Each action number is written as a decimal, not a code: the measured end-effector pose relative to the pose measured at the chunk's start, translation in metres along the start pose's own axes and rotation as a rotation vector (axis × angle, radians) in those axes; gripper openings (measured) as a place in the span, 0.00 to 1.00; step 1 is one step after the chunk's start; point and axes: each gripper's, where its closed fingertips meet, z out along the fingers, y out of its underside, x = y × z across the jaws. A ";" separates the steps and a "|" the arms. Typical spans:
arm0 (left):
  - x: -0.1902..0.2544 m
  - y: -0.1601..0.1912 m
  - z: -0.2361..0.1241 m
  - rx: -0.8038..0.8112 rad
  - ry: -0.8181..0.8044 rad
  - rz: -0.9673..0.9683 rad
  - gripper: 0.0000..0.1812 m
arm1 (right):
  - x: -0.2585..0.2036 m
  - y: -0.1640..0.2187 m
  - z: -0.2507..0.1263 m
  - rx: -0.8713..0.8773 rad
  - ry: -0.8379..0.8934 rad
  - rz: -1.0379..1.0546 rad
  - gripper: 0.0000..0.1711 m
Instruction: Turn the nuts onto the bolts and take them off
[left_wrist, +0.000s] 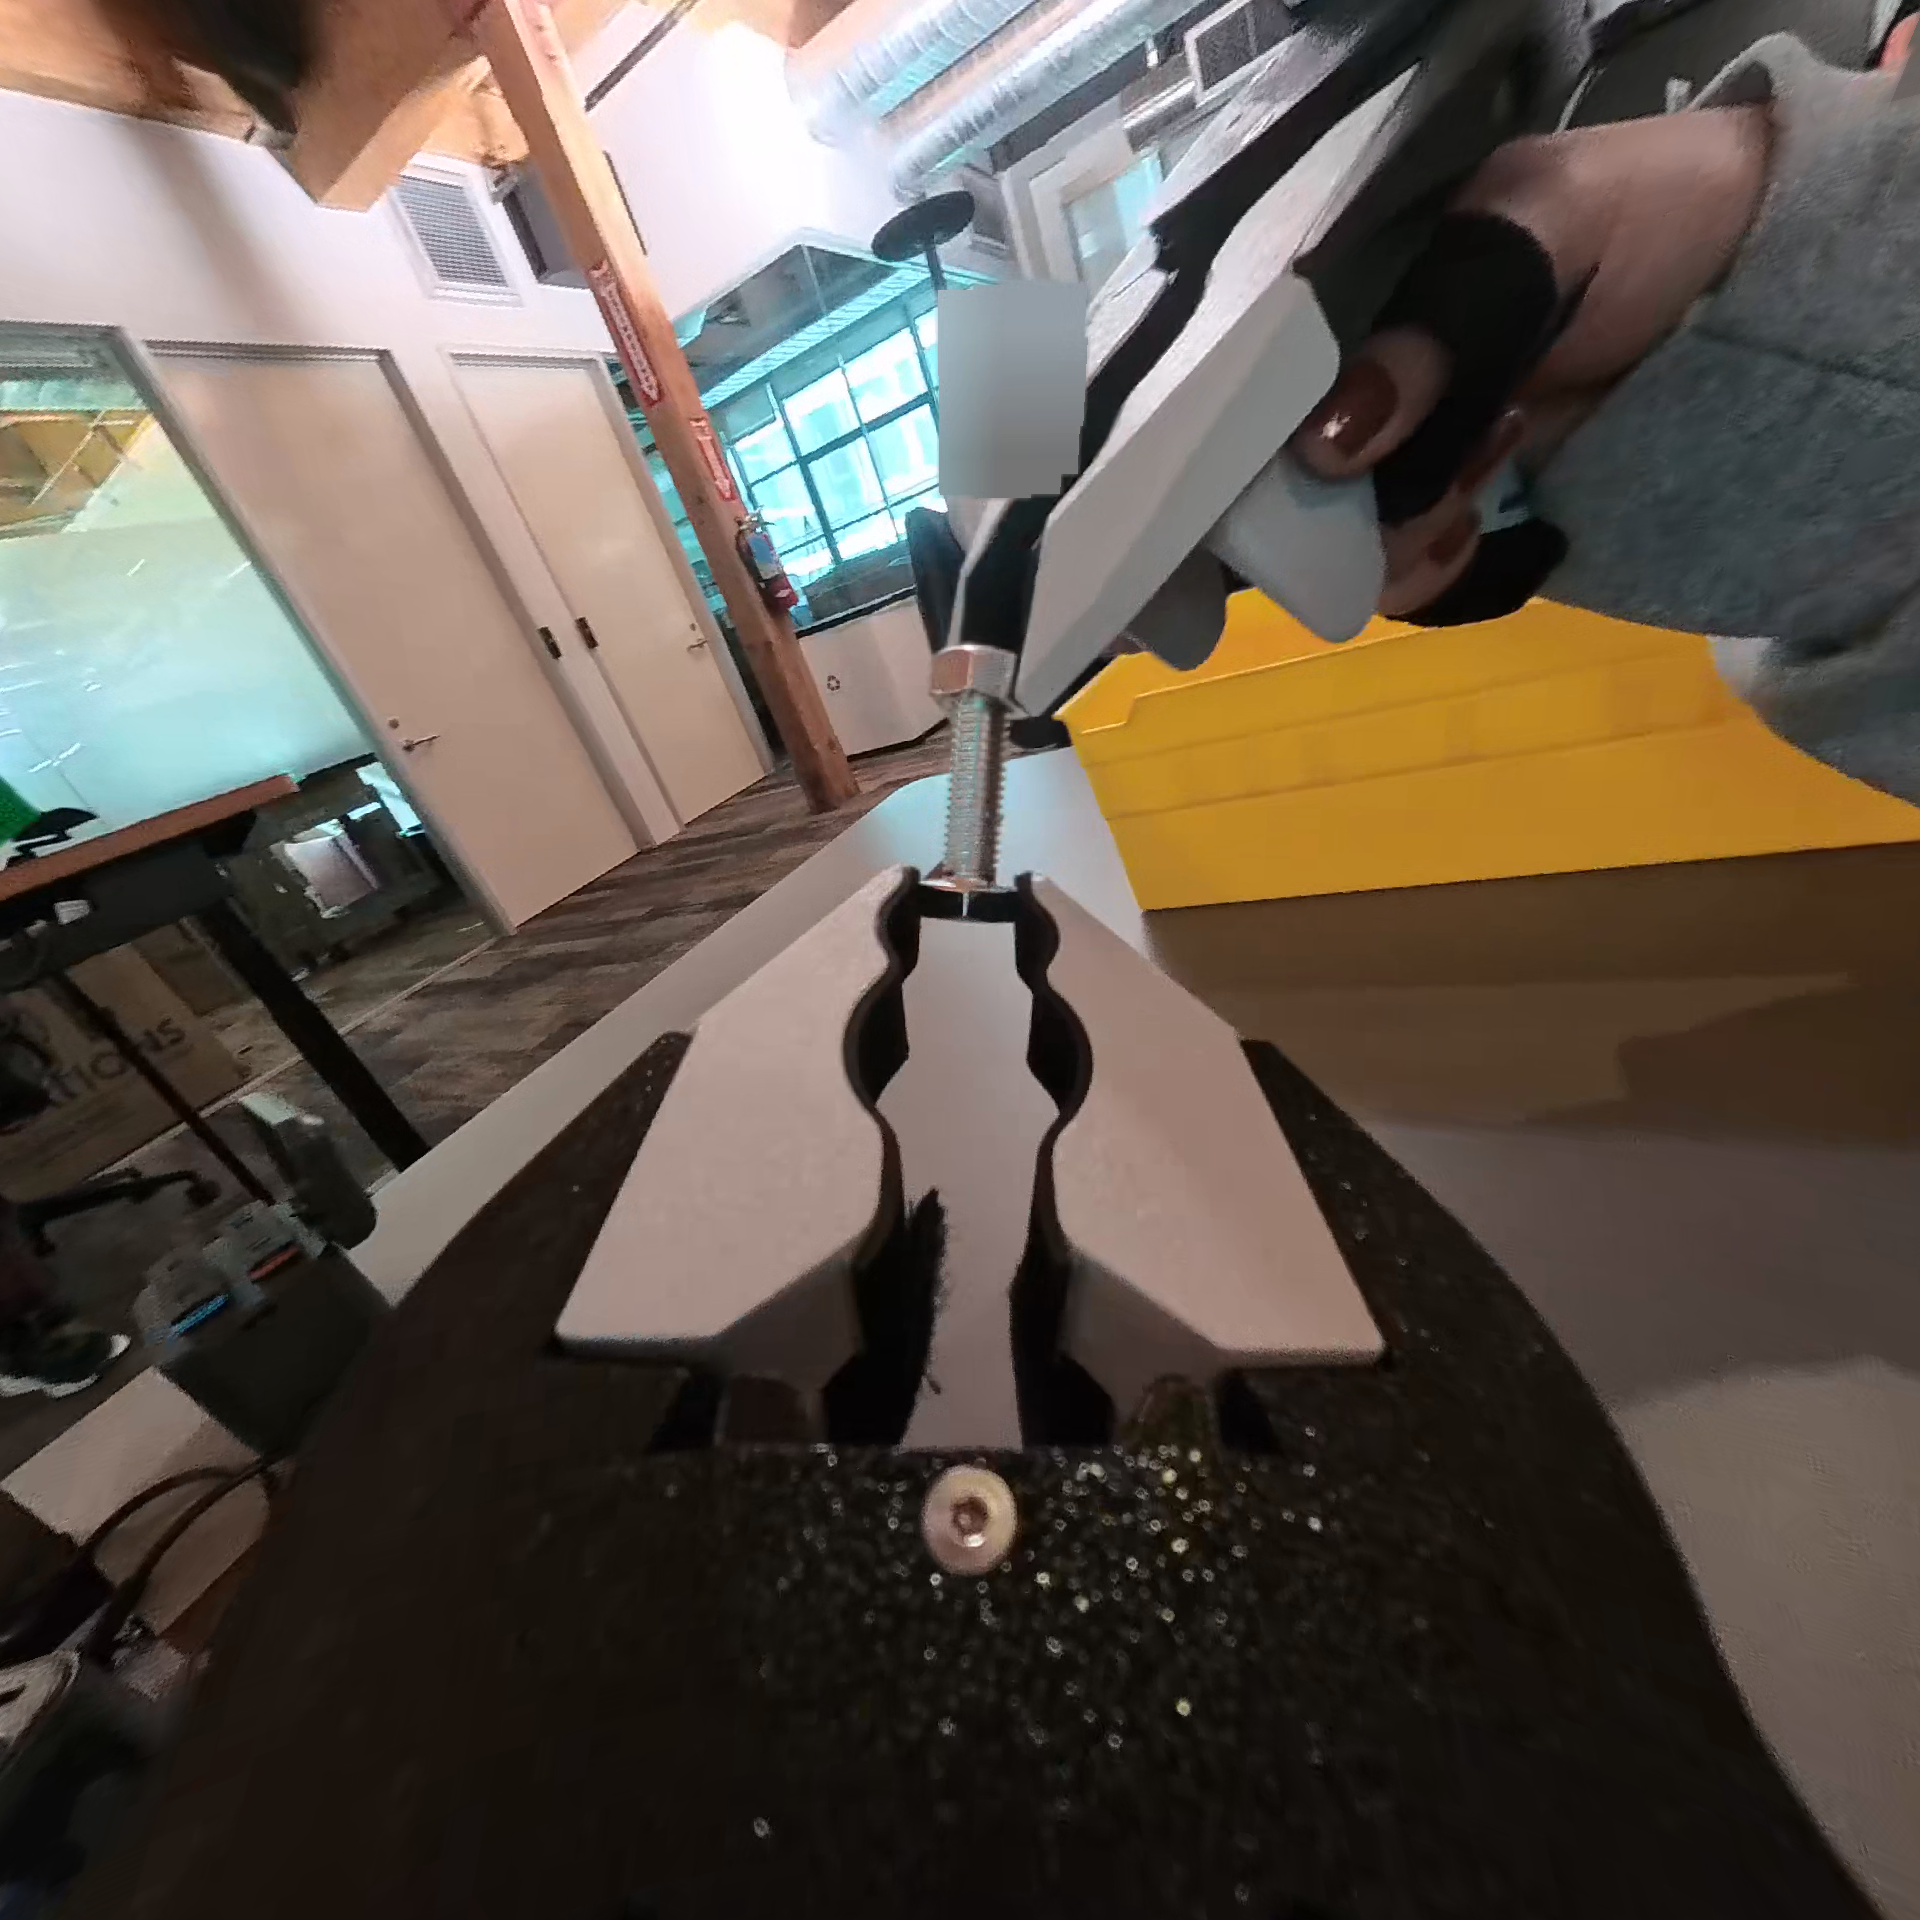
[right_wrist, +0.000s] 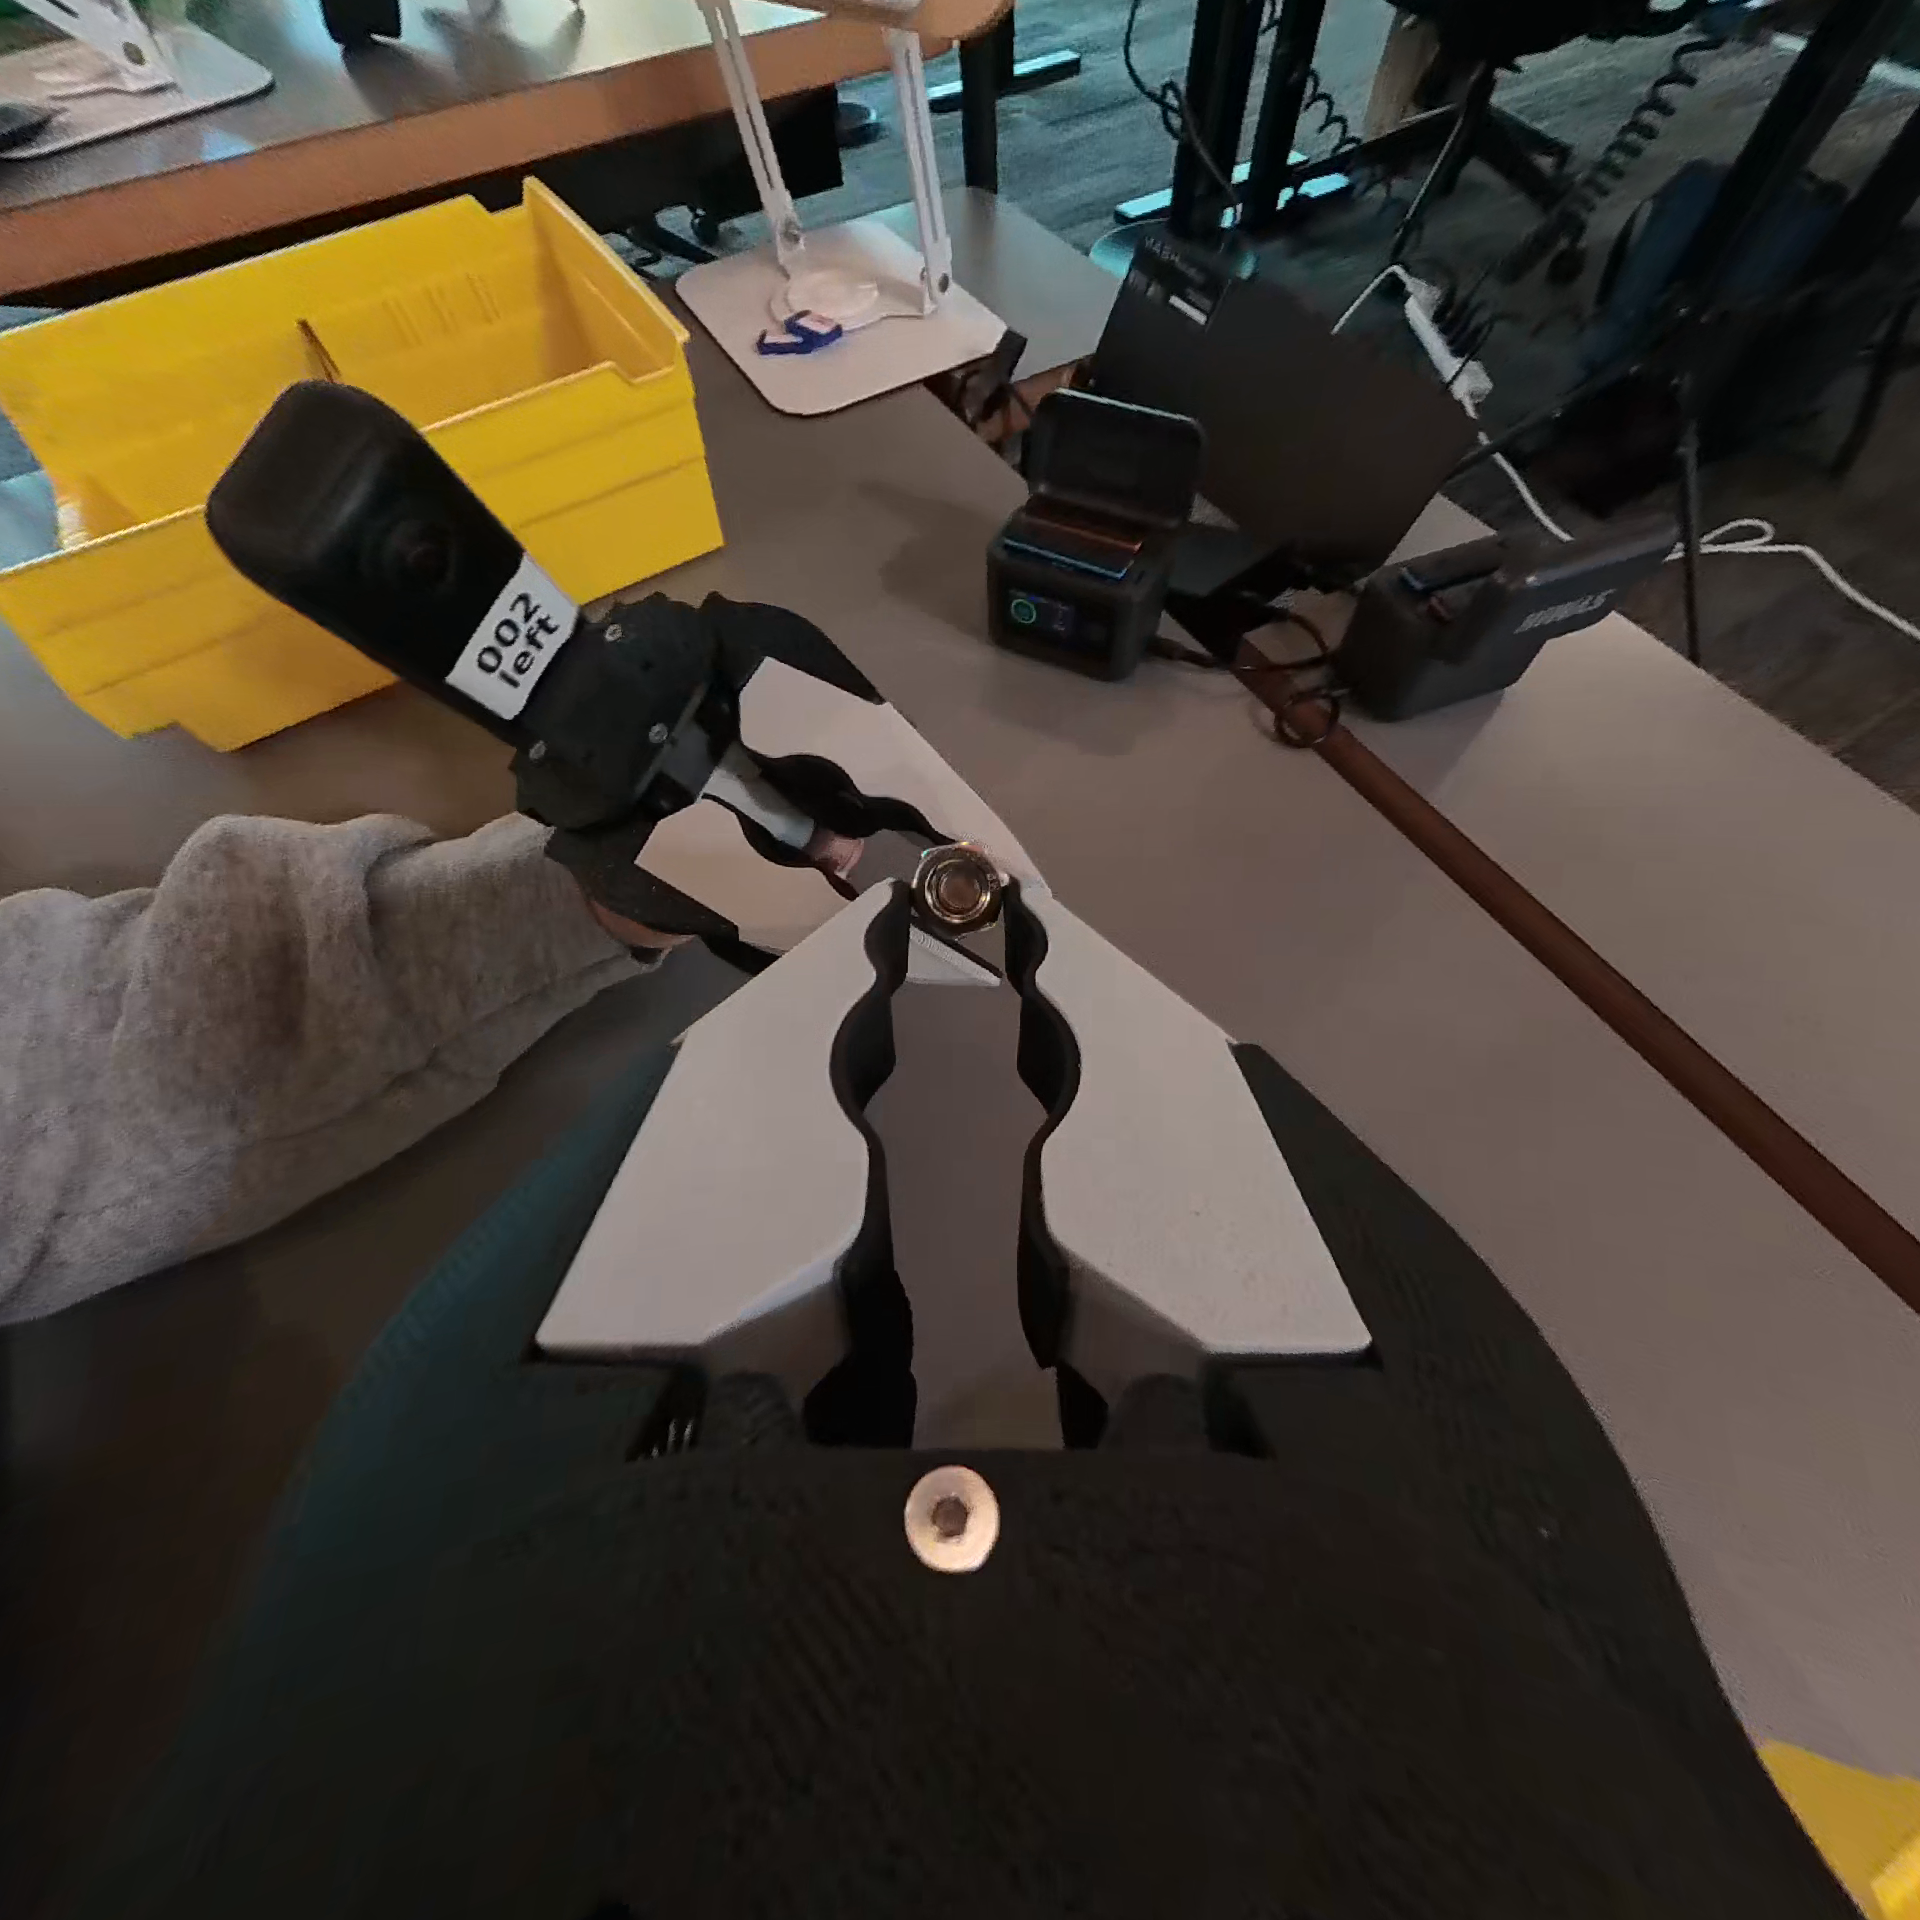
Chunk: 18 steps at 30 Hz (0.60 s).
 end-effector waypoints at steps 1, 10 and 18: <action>0.002 -0.001 -0.001 0.006 0.014 -0.009 0.09 | -0.002 0.000 -0.001 -0.001 -0.009 -0.005 0.10; 0.033 -0.003 -0.002 0.004 0.243 -0.092 0.09 | -0.018 0.018 -0.015 -0.114 -0.088 -0.084 0.10; 0.038 -0.002 0.003 -0.018 0.169 -0.203 0.09 | -0.012 0.019 -0.018 -0.123 -0.064 0.002 0.10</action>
